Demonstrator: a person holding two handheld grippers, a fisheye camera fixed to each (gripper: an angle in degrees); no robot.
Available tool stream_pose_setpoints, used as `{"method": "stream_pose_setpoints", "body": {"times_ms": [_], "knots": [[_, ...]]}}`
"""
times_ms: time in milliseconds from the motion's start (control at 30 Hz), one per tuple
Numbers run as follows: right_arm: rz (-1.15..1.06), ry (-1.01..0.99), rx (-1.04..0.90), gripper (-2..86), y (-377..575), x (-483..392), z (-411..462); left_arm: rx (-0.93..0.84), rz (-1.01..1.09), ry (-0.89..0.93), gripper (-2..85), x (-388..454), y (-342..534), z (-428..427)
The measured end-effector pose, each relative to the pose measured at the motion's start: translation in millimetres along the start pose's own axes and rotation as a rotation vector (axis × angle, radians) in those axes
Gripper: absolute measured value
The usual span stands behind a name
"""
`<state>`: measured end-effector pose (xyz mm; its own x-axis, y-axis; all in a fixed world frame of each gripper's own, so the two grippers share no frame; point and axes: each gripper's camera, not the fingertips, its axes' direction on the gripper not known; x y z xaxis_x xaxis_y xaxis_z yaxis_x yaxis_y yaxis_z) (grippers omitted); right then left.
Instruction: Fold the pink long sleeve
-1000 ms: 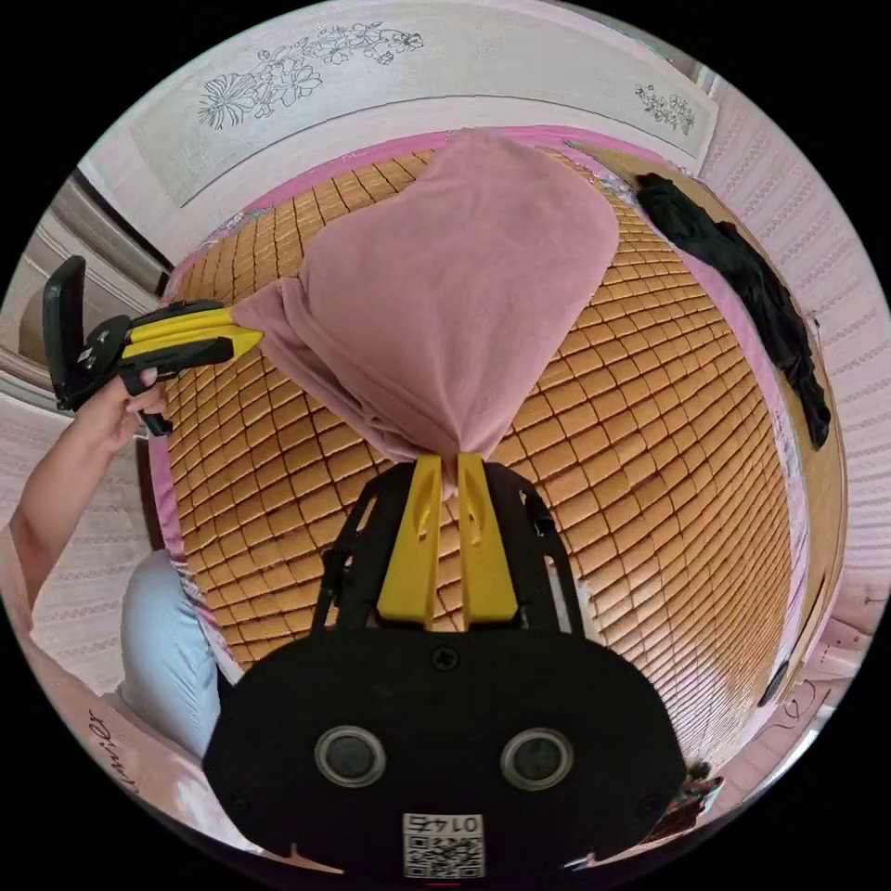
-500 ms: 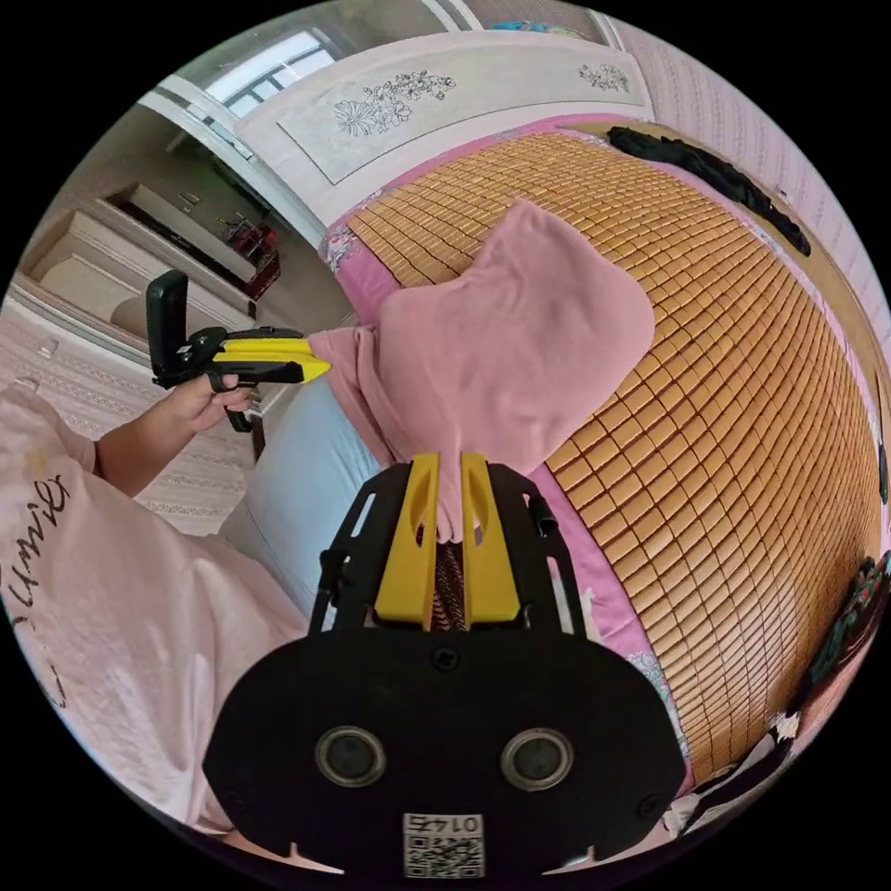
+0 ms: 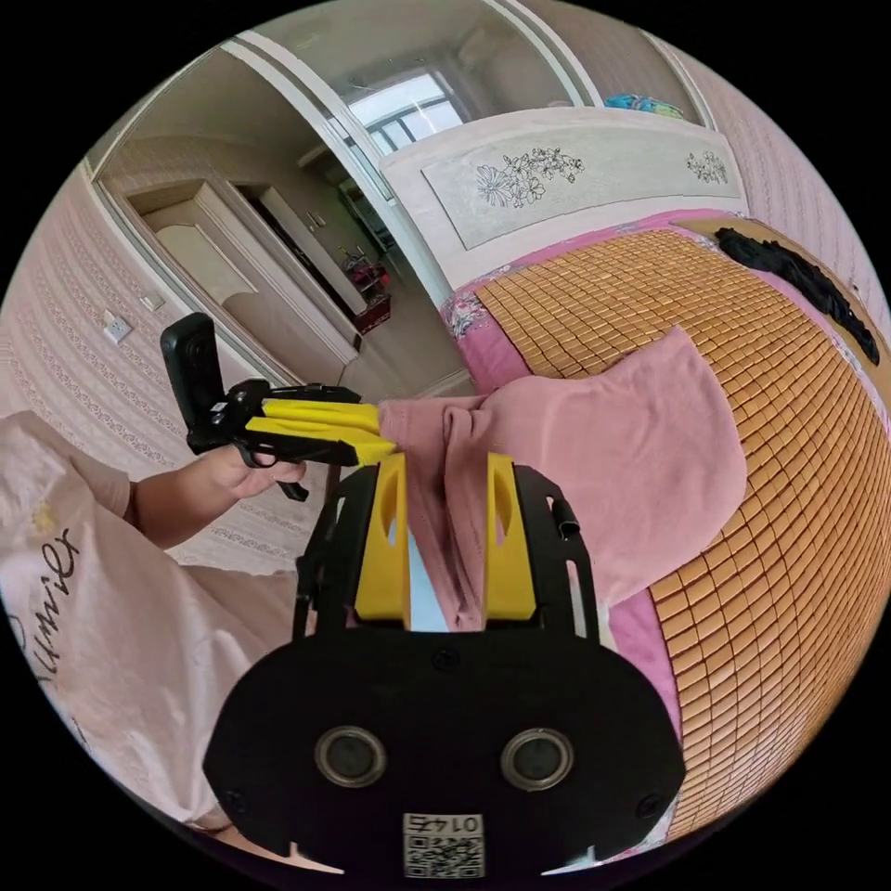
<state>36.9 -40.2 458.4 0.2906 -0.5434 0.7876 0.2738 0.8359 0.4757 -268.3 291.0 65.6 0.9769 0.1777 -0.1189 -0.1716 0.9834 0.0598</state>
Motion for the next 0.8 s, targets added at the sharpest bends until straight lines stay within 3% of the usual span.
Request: {"method": "stream_pose_setpoints", "body": {"times_ms": [133, 200, 400, 600, 800], "knots": [[-0.040, 0.034, -0.058, 9.1, 5.2, -7.4, 5.4, -0.039, -0.010, -0.021, 0.7, 2.2, 10.2, -2.0], [-0.032, 0.087, -0.083, 3.6, 7.6, -9.9, -1.5, -0.052, 0.007, -0.030, 0.6, 6.3, 12.9, -5.7], [0.216, 0.111, 0.263, 1.6, 69.8, 20.6, -116.8, 0.046, -0.061, -0.080, 1.1, -9.0, 29.3, -54.8], [0.606, 0.028, 0.157, 2.1, 178.5, 80.5, -139.0, -0.155, -0.180, -0.168, 2.6, -38.5, 77.6, -35.5], [0.709, 0.010, 0.204, 9.8, 200.8, 70.2, -161.1, -0.095, -0.402, -0.098, 4.5, -70.5, 111.9, -38.1]]}}
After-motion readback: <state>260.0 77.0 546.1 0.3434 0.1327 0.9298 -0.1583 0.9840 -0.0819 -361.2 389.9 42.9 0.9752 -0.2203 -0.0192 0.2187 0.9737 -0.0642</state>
